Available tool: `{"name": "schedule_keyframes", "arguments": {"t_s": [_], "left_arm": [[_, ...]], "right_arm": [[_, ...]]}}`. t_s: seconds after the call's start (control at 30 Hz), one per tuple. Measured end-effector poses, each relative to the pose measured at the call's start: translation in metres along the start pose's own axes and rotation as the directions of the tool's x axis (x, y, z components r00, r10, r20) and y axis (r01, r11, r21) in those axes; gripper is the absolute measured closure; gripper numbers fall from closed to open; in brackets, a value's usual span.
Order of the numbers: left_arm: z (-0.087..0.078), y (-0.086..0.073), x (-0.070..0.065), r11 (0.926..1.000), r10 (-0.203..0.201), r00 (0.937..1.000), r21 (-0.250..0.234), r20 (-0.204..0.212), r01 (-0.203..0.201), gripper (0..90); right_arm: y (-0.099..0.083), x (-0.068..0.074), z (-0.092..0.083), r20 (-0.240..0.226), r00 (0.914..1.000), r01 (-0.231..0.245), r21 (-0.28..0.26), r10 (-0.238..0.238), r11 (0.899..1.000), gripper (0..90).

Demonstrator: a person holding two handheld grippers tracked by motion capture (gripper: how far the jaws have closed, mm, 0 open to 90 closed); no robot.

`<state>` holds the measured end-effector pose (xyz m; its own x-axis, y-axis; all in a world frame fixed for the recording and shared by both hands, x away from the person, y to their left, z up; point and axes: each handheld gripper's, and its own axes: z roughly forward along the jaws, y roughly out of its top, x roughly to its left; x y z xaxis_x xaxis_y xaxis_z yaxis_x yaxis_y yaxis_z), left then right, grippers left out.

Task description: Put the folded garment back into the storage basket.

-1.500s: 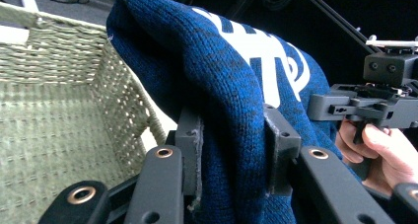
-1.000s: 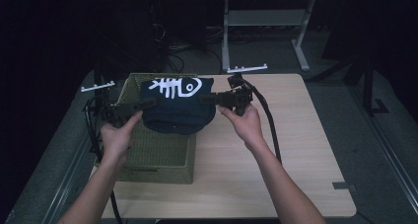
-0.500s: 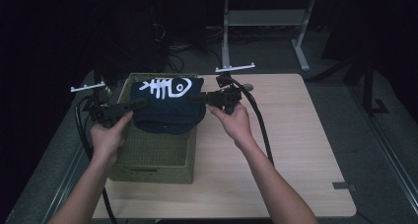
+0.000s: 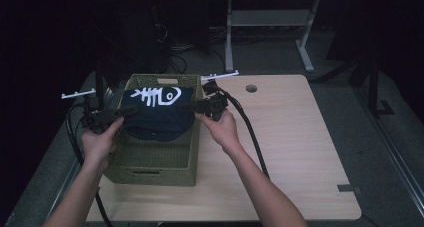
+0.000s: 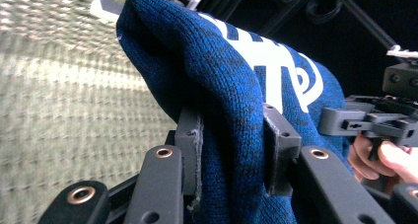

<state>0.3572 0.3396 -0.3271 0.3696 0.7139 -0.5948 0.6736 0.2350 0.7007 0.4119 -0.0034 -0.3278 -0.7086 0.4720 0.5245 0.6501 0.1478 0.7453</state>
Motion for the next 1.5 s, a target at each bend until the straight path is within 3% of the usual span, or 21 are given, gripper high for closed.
{"name": "schedule_keyframes", "arguments": {"t_s": [0.43, 0.8, 1.07, 1.5], "left_arm": [[-0.010, -0.004, 0.019, 0.9994, -0.023, 0.9990, 0.024, -0.037, 0.024, 65.4], [-0.006, -0.005, 0.027, 0.9978, -0.033, 0.9966, 0.055, -0.075, 0.037, 65.0], [-0.003, -0.010, 0.036, 0.9932, -0.065, 0.9914, 0.088, -0.114, 0.075, 64.2], [0.000, -0.013, 0.038, 0.9916, -0.034, 0.9883, 0.119, -0.149, 0.052, 61.9]], "right_arm": [[-0.008, -0.001, 0.028, -0.014, 0.9997, -0.019, 0.022, 0.020, 1.000, 70.9], [-0.013, -0.005, 0.039, 0.002, 0.9991, -0.042, 0.020, 0.042, 0.999, 70.9], [-0.026, -0.011, 0.053, 0.010, 0.9986, -0.052, 0.037, 0.051, 0.998, 70.9], [-0.036, -0.011, 0.057, 0.039, 0.9987, -0.034, 0.044, 0.033, 0.998, 69.9]]}}
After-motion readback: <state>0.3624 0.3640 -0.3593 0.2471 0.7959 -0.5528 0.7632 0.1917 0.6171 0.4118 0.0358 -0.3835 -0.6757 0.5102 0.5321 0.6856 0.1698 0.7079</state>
